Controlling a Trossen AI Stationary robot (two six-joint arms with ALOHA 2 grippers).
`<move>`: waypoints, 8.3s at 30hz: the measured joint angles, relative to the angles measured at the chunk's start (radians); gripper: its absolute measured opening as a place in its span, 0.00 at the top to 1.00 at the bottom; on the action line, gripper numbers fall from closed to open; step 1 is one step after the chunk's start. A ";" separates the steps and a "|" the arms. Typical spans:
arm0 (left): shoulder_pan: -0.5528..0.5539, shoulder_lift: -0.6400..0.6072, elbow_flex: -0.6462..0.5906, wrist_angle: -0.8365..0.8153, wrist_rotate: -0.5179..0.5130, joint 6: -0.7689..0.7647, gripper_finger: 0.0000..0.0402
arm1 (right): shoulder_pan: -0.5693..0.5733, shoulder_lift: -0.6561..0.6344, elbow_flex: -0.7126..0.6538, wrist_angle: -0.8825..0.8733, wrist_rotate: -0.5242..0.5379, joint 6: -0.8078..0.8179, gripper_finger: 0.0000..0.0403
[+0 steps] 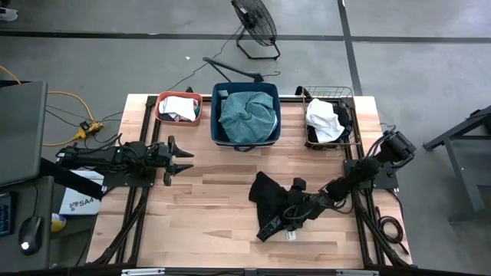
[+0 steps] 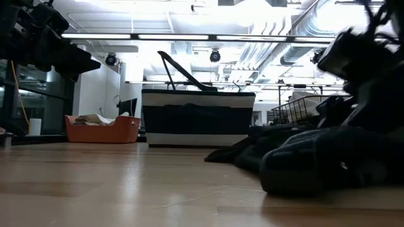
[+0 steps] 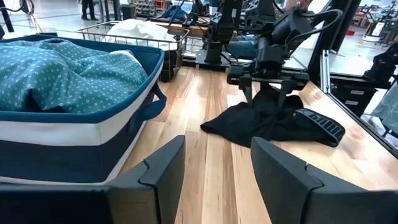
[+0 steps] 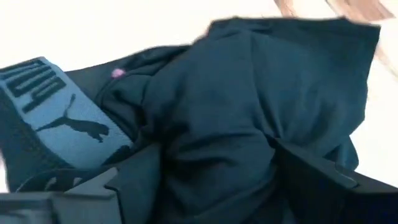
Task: Pick & Place Cloths
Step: Put the black boxer into the wire basket
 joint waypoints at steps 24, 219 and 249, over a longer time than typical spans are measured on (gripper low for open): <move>0.000 0.000 -0.001 -0.003 -0.001 -0.019 0.55 | -0.109 -0.308 0.000 0.176 -0.168 -0.202 0.93; 0.000 0.000 -0.002 -0.033 0.000 -0.056 0.55 | -1.501 -0.692 0.544 -1.524 -0.544 -0.479 0.77; 0.000 0.000 -0.002 -0.034 -0.001 -0.060 0.55 | -1.516 -0.618 0.219 -1.161 -0.412 -0.359 0.99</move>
